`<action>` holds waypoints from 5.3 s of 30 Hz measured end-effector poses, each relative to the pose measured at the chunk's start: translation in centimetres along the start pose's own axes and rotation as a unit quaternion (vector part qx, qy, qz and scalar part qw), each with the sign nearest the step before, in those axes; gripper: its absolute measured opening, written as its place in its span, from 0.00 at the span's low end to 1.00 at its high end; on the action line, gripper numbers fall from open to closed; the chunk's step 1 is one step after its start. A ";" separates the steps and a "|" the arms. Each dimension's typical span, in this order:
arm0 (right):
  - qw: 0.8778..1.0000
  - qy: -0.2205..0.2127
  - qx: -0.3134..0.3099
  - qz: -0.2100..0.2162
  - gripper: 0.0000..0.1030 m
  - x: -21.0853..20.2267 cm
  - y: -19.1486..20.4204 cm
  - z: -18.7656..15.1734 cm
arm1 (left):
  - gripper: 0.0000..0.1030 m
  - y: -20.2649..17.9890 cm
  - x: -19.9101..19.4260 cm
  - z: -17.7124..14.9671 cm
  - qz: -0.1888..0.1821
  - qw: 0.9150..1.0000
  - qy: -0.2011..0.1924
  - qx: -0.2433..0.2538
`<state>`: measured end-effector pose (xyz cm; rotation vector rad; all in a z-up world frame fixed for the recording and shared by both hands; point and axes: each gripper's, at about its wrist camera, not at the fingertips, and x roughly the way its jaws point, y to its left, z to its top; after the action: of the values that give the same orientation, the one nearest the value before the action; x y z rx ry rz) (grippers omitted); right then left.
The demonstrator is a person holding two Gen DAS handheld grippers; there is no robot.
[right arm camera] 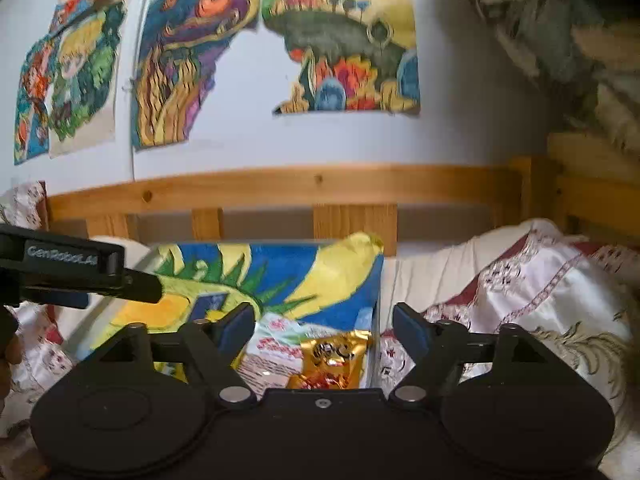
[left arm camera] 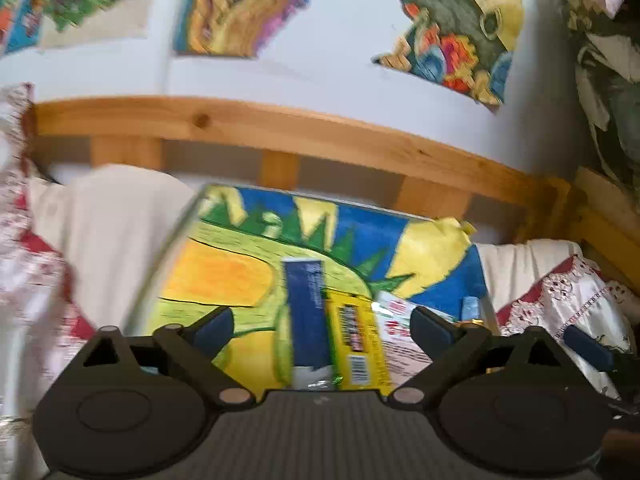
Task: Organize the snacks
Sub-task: 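Lower the snack stick into the tray with the left gripper while the right releases the gold bag there, then withdraw both open grippers from the tray toward the remaining snacks, then grasp the wrapped brown bread bar with the left gripper while the right grasps the green sausage stick, then lift and carry the bread bar and green sausage stick over the tray with both grippers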
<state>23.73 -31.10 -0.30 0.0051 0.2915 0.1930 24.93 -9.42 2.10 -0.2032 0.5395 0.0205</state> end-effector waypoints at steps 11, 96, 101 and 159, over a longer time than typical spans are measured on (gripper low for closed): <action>0.999 -0.049 -0.016 0.017 0.99 -7.2 3.3 1.6 | 0.99 3.2 -8.8 -0.5 0.038 0.998 -0.039 0.012; 0.983 0.150 -0.030 0.102 0.99 -11.9 10.5 -4.7 | 0.99 10.6 -12.0 -9.9 0.052 0.987 0.075 0.132; 0.981 0.153 -0.022 0.116 0.99 -8.8 10.1 -5.5 | 0.99 10.4 -10.0 -9.2 0.033 0.984 0.089 0.153; 0.954 0.196 0.099 0.202 0.23 -3.7 7.2 -5.2 | 0.38 10.1 -4.7 -8.3 -0.046 0.973 0.224 0.041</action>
<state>17.36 -24.86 -3.99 0.2287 0.7072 0.5744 15.96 -0.97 -4.36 -0.1516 0.9782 -0.1414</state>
